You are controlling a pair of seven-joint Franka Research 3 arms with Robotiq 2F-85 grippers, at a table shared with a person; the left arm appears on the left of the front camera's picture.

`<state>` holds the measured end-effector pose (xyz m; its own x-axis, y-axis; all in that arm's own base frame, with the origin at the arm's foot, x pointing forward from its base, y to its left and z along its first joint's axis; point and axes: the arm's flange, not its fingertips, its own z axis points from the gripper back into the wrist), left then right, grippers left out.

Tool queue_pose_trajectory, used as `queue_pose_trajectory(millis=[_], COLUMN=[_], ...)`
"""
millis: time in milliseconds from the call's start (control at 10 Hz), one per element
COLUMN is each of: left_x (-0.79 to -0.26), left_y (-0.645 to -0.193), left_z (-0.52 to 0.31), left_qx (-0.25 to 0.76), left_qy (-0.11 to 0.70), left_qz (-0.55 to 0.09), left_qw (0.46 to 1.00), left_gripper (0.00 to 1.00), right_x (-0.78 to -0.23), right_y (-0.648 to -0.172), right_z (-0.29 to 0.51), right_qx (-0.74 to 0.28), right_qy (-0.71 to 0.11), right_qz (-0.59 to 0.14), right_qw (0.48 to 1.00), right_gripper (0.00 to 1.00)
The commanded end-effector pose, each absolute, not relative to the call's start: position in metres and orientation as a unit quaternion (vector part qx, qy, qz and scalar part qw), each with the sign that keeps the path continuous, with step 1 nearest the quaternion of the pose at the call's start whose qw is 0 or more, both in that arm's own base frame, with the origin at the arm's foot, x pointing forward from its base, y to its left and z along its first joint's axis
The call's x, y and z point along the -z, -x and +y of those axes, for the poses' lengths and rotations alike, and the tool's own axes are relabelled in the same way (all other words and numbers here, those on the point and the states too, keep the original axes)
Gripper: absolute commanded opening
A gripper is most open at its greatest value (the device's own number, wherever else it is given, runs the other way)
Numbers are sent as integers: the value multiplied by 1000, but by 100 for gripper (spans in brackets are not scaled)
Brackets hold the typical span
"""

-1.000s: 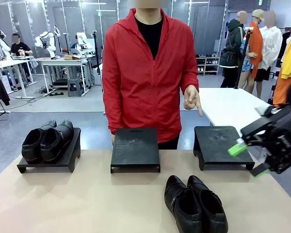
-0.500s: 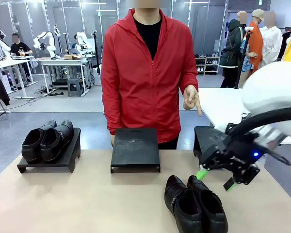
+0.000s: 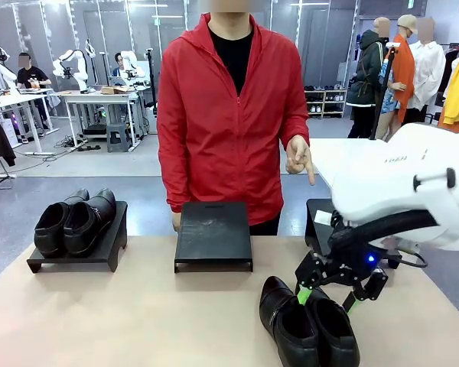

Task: Place the shoes on the stand as instructed by the person.
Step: Pick up another pair of Shoes and place it on the Shoes Stand indicated by the person.

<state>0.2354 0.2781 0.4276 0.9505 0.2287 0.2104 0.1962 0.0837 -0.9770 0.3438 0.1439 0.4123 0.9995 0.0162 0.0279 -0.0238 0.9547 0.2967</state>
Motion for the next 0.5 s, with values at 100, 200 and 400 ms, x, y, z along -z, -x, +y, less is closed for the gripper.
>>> queue_pose_trajectory(millis=[100,200,400], left_x=[-429,-429,-429], left_y=[-233,-233,-233], left_z=[278,278,278], left_qx=[-1,-1,-1], left_qy=[681,681,681], left_qz=[-162,-162,-162], left_qw=[714,714,714], left_gripper=[100,100,100], right_x=[-387,-380,-364], right_y=[-353,-355,-359], right_z=[159,162,163], right_qx=[-1,-2,0], right_qy=[-99,-89,-81], right_qz=[-22,-18,-15], right_qw=[995,996,997], right_gripper=[100,100,100])
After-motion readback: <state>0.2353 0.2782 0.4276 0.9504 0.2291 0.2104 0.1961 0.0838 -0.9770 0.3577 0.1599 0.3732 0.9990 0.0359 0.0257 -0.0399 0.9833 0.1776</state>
